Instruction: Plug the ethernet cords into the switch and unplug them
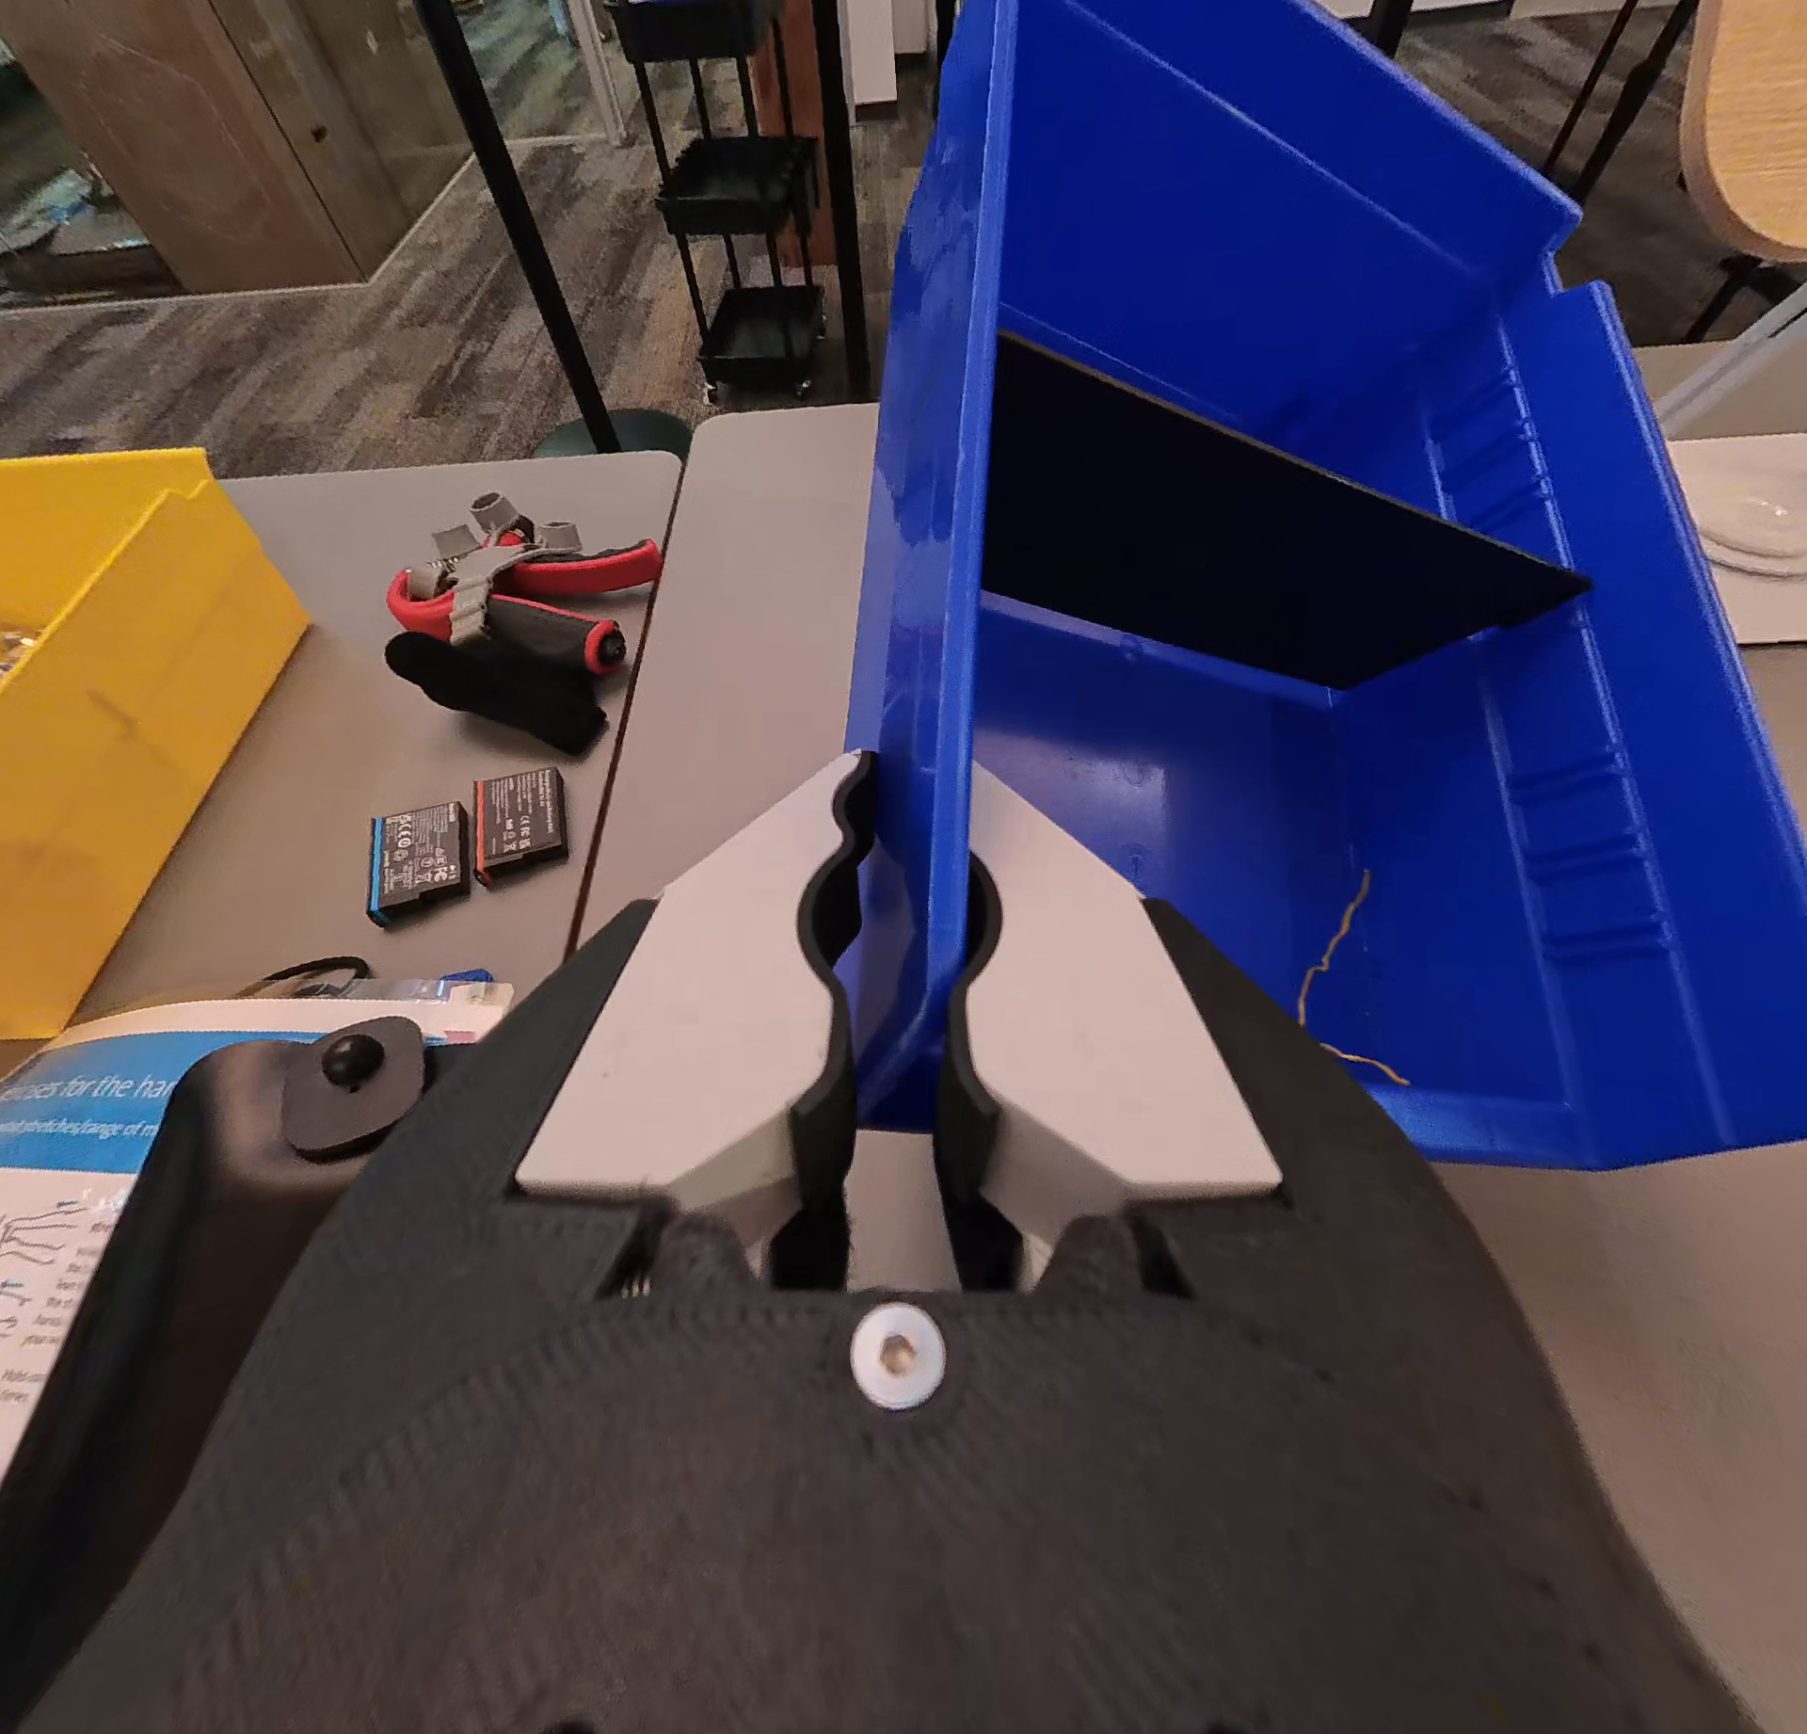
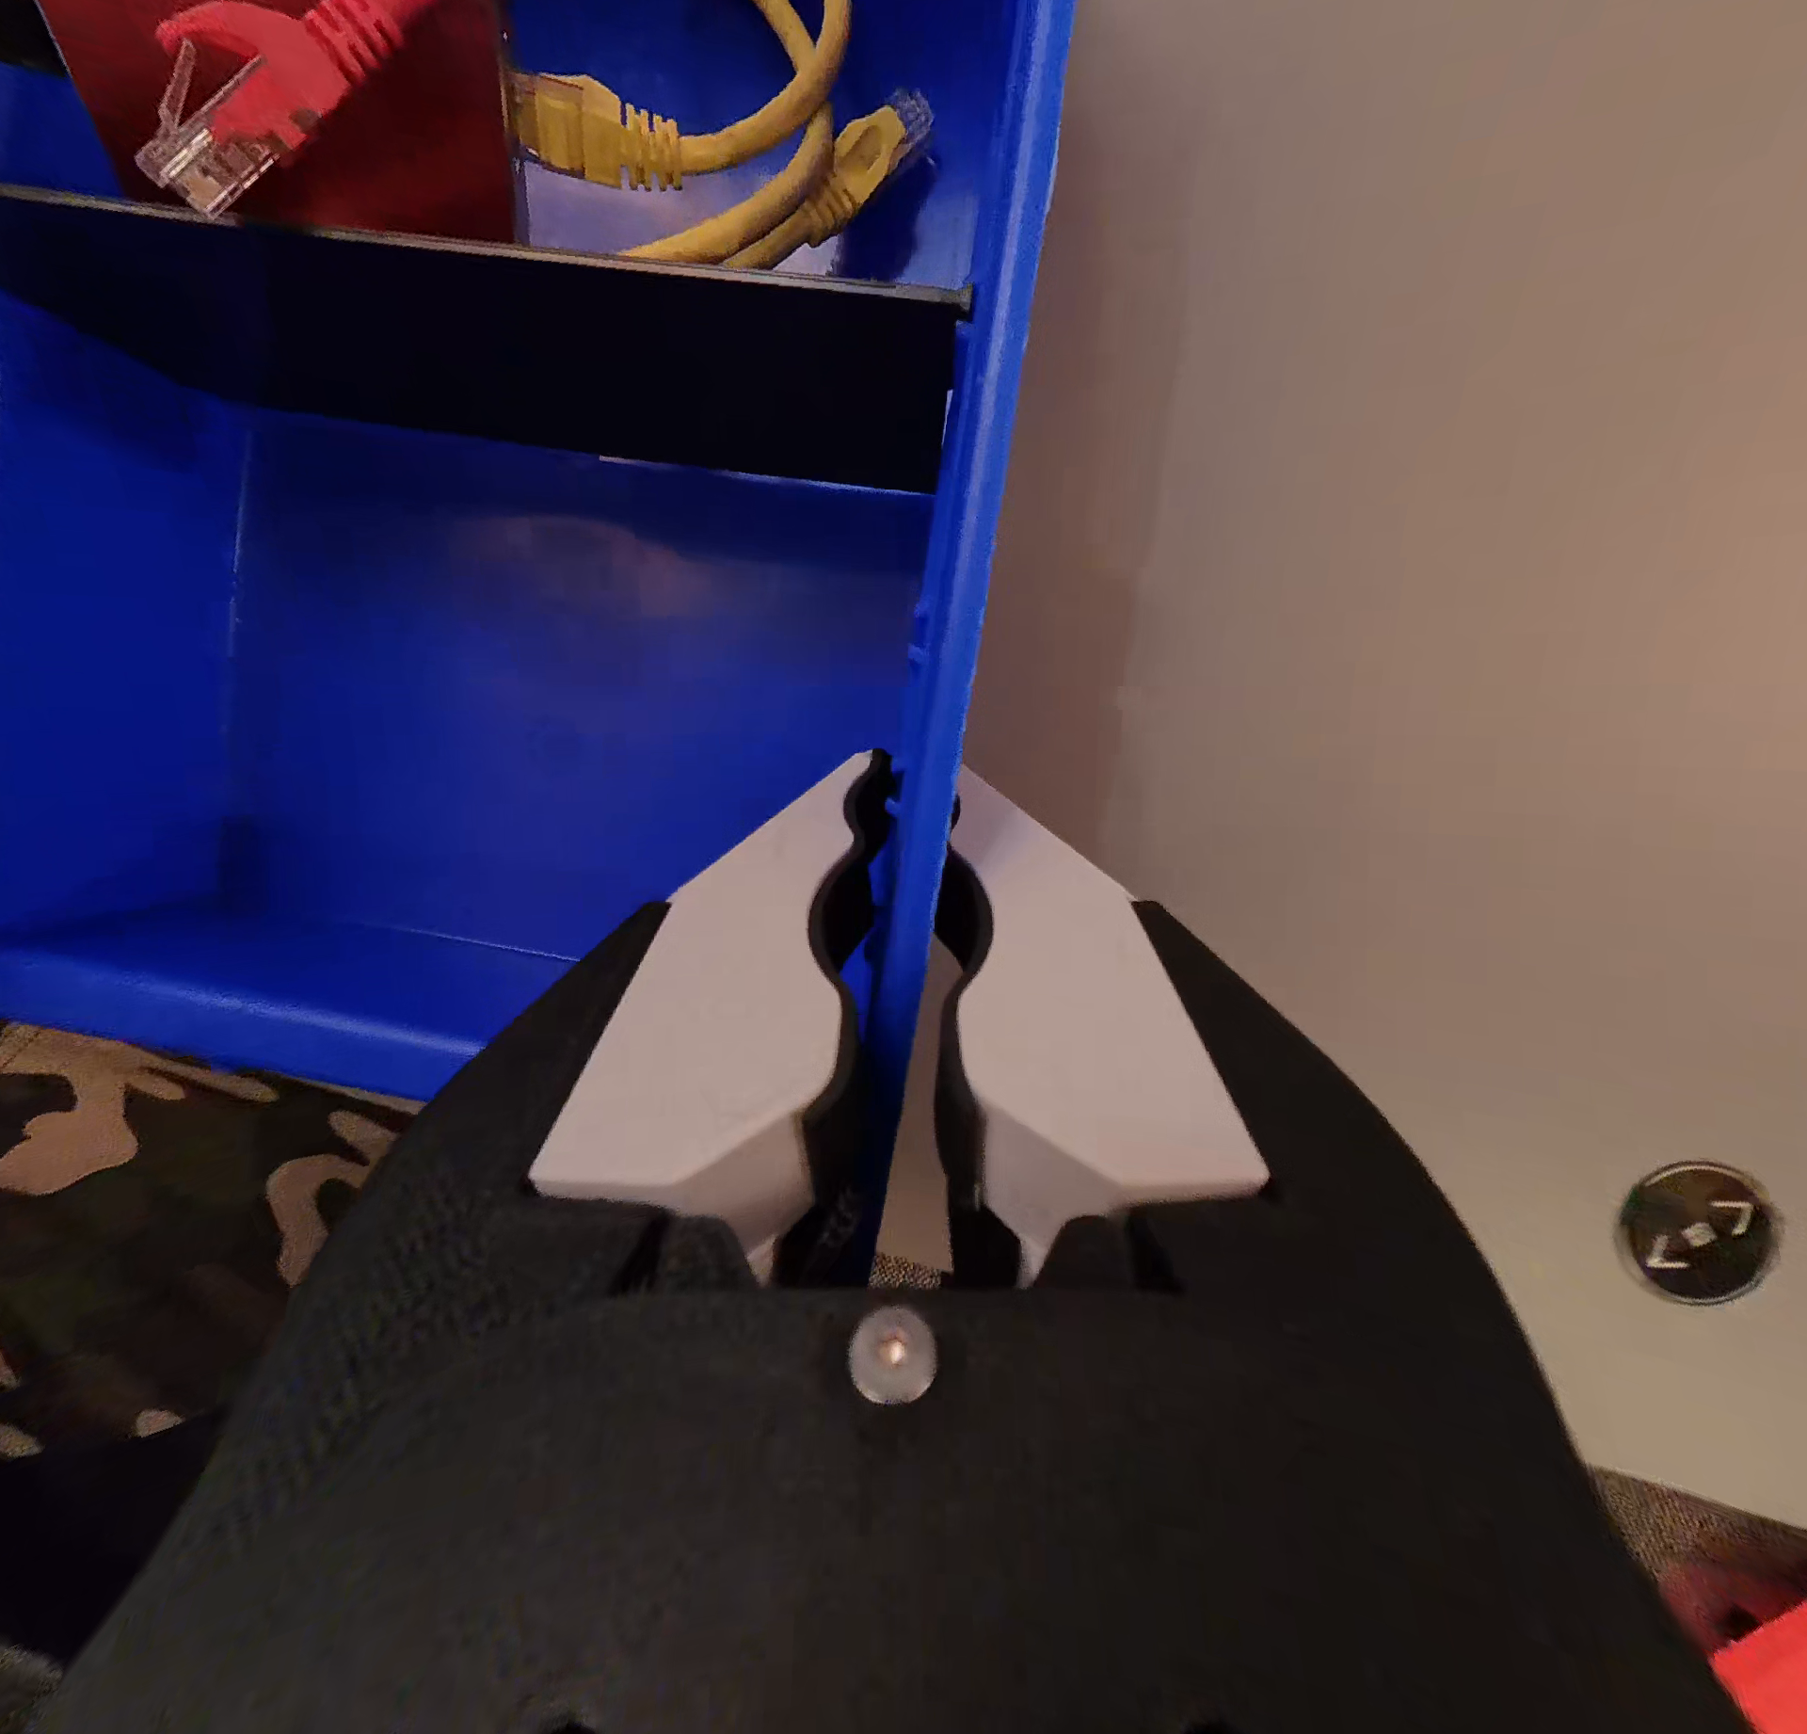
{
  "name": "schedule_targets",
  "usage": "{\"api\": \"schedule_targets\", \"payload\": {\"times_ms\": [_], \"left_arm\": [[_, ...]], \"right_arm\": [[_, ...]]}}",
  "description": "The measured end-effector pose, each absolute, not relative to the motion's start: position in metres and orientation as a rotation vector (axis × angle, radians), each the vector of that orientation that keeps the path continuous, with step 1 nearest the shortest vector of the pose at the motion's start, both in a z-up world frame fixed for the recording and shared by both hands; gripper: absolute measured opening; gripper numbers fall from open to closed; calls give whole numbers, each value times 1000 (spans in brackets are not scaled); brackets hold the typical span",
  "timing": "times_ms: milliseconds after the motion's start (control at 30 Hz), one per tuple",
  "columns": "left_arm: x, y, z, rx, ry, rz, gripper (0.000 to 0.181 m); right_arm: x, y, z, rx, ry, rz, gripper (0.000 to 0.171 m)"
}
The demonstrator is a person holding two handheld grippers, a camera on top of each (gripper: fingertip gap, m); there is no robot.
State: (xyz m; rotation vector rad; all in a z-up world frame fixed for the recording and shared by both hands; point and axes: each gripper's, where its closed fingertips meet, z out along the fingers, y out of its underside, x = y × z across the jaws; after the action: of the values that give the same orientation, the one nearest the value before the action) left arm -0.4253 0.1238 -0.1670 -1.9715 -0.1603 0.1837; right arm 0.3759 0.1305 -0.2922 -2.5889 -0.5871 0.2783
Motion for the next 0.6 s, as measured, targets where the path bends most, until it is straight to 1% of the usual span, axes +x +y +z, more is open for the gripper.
{"api": "schedule_targets", "payload": {"times_ms": [33,200,233,367,500,600], "left_arm": [[-426,123,-165,-1968,-159,192,6],[-428,122,-160,-1951,-167,174,6],[-428,121,-160,-1947,-171,165,6],[-432,119,-155,-1933,-186,151,7],[-438,117,-149,-1920,-199,156,7],[-441,116,-146,-1909,-215,136,7]], "right_arm": [[367,125,-292,-2589,-598,279,4],[311,101,-291,-2575,-638,323,4],[298,96,-291,-2573,-643,363,7],[242,71,-292,-2553,-735,459,27],[180,42,-292,-2527,-883,569,52],[140,31,-291,-2481,-993,581,64]]}}
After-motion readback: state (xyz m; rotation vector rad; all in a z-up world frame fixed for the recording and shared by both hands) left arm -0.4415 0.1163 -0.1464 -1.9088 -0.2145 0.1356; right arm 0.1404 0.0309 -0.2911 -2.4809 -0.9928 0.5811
